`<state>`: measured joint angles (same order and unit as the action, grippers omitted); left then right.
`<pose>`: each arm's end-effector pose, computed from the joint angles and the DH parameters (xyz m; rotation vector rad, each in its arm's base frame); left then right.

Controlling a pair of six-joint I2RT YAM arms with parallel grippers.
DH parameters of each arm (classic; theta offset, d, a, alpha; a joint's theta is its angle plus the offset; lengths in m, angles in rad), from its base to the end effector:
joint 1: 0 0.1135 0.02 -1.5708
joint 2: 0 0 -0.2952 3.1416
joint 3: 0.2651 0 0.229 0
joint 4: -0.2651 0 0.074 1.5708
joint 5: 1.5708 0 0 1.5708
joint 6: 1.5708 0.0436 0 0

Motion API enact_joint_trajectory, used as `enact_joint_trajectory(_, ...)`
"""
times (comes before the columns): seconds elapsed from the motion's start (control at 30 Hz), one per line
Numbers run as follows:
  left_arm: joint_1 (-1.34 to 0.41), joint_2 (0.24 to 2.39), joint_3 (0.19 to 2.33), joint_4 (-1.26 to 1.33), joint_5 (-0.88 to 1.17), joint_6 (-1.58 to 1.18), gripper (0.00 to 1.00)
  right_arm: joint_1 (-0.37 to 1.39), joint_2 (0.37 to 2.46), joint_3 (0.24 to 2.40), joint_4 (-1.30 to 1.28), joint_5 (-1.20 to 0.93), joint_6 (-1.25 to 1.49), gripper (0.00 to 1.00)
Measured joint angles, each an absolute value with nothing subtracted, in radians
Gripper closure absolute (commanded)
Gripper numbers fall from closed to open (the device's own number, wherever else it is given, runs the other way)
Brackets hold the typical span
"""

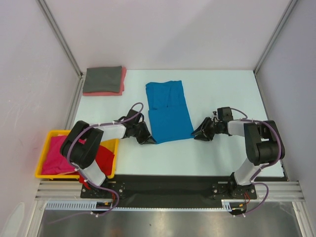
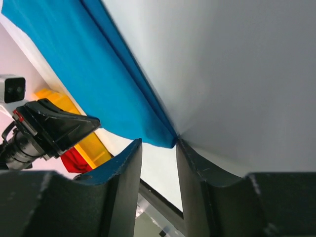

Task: Fold and stack the t-shirts
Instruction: Fold the tshirt

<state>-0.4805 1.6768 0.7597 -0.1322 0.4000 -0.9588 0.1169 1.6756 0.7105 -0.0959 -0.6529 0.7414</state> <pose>0.2494 -0.1492 0.1691 -0.5272 2.8156 -0.9391 0.2740 0.0589 0.1647 0.6092 2.6705 1.1358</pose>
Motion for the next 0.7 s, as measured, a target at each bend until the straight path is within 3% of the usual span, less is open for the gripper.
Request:
enact_joint_trajectory(0.27,-0.482,1.671,0.755,-0.132,0.4,-0.953,1.0,0.121,1.697,0.712,-0.086,-0.635,0.816,0.73)
enact_joint_trajectory(0.37,-0.482,1.668,0.751,-0.132,0.4,-0.949,1.0,0.126,1.71,0.713,-0.071,-0.64,0.835,0.82)
enact_joint_trajectory(0.47,-0.482,1.668,0.751,-0.132,0.4,-0.948,1.0,0.131,1.721,0.713,-0.059,-0.638,0.838,0.99)
enact_joint_trajectory(0.7,-0.482,1.613,0.711,-0.149,0.374,-0.923,1.0,0.144,1.718,0.715,-0.065,-0.639,0.783,1.0)
